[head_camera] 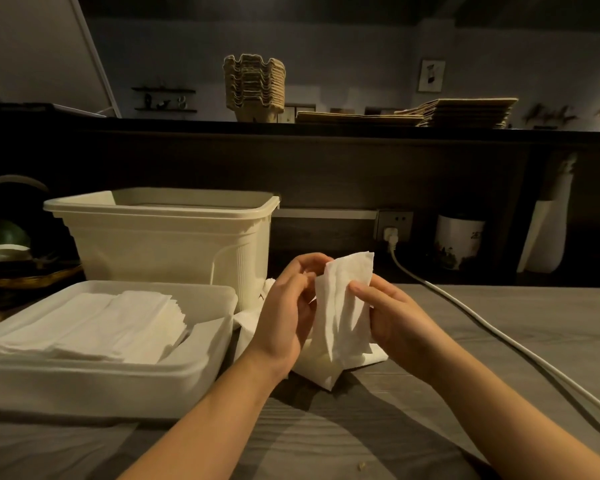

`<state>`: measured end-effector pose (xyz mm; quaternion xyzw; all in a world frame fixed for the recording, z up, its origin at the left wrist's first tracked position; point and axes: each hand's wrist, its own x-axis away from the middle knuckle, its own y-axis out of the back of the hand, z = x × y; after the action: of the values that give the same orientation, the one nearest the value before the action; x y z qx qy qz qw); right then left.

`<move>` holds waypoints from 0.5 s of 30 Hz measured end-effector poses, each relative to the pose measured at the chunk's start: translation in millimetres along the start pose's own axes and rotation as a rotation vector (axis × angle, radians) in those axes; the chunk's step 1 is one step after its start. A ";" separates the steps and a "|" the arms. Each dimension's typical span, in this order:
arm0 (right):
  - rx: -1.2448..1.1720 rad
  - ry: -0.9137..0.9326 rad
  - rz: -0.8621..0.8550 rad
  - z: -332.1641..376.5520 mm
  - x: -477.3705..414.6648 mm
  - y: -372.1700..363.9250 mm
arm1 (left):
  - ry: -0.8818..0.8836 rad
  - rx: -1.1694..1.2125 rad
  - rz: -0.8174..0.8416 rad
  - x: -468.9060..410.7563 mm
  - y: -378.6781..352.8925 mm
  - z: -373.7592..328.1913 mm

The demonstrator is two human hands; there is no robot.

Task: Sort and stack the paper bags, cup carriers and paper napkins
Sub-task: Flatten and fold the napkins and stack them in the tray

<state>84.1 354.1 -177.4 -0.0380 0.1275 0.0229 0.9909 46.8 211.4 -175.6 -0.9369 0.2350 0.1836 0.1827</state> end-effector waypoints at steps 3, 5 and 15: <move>-0.044 0.024 -0.133 -2.9 -3.0 3.6 | 0.035 0.181 -0.053 -5.4 -1.2 0.0; -0.081 0.042 -0.231 -4.0 -4.7 7.0 | 0.066 0.191 -0.070 -6.6 0.2 2.6; -0.180 0.139 -0.357 -6.2 -8.4 3.3 | -0.059 -0.705 0.272 5.7 -6.3 30.0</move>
<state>74.2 356.6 -181.4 -0.1496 0.1844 -0.1445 0.9606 47.0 227.3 -202.5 -0.8967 0.2745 0.3026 -0.1705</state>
